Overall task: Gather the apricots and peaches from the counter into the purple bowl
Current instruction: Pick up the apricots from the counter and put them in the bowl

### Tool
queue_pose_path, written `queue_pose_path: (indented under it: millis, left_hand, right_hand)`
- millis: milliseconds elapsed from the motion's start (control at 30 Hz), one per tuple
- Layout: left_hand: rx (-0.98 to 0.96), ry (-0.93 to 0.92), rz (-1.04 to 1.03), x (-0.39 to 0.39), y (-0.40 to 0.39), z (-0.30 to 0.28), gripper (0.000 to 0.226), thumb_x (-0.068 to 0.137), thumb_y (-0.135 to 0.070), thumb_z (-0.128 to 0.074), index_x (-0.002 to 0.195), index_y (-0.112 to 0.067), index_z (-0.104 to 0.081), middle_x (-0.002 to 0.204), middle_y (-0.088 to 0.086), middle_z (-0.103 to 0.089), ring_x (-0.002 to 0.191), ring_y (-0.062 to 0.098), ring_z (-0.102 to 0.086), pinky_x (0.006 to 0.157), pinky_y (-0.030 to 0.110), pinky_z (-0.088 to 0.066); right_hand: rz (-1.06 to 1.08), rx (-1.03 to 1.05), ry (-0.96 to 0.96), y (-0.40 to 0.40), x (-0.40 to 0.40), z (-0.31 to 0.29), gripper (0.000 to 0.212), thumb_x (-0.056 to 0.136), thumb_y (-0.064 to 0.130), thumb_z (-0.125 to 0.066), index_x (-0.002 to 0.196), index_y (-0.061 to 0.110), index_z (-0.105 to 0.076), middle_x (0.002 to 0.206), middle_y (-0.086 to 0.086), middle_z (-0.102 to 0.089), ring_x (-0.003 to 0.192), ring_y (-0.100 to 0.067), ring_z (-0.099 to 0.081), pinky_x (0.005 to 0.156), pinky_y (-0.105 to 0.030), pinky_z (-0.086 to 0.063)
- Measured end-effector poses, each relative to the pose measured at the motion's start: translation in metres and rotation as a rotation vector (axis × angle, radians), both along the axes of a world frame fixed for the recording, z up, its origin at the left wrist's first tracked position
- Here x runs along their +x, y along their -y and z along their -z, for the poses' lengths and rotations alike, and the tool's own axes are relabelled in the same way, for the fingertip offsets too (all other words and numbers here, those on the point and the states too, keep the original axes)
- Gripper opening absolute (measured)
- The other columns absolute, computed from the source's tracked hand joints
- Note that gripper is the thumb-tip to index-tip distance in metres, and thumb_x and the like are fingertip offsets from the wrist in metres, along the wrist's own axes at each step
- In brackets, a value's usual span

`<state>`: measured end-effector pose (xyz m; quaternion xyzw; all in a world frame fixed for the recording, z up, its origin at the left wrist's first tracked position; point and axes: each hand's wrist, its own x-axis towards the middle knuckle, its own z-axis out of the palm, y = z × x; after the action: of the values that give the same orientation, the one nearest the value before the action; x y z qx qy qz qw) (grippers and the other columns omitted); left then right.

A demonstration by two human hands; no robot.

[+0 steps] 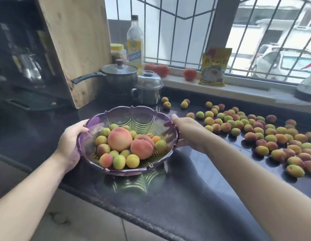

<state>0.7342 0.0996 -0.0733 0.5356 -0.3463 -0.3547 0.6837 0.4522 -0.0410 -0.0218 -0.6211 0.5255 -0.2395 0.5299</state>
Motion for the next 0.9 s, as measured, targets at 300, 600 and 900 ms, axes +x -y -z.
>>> queue_pose_path:
  millis: [300, 600, 900]
  left_hand:
    - [-0.086, 0.026, -0.087, 0.016, 0.011, 0.018, 0.049, 0.089, -0.022, -0.047, 0.124, -0.001, -0.075, 0.120, 0.024, -0.076, 0.119, 0.043, -0.070, 0.107, 0.053, -0.054]
    - [-0.095, 0.022, -0.111, 0.016, 0.015, 0.018, 0.045, 0.082, -0.021, -0.048, 0.111, -0.006, -0.080, 0.108, 0.020, -0.080, 0.106, 0.033, -0.075, 0.093, 0.040, -0.060]
    - [-0.072, 0.052, -0.136, 0.020, 0.015, 0.020, 0.035, 0.084, -0.023, -0.051, 0.089, -0.020, -0.085, 0.098, 0.015, -0.079, 0.101, 0.032, -0.072, 0.089, 0.040, -0.057]
  right_hand:
    - [0.071, -0.640, -0.598, 0.130, 0.073, 0.042, 0.037, 0.102, 0.027, -0.046, 0.135, 0.010, -0.047, 0.137, -0.020, -0.046, 0.120, -0.042, -0.053, 0.090, -0.046, -0.045]
    - [0.190, -0.683, -0.534, 0.151, 0.084, 0.053, 0.030, 0.099, 0.028, -0.056, 0.122, 0.009, -0.054, 0.121, -0.016, -0.062, 0.112, -0.037, -0.060, 0.078, -0.037, -0.040]
    - [0.047, -0.575, -0.218, 0.076, 0.013, 0.013, 0.027, 0.095, 0.024, -0.064, 0.121, 0.021, -0.070, 0.097, -0.001, -0.068, 0.084, -0.017, -0.063, 0.074, -0.026, -0.047]
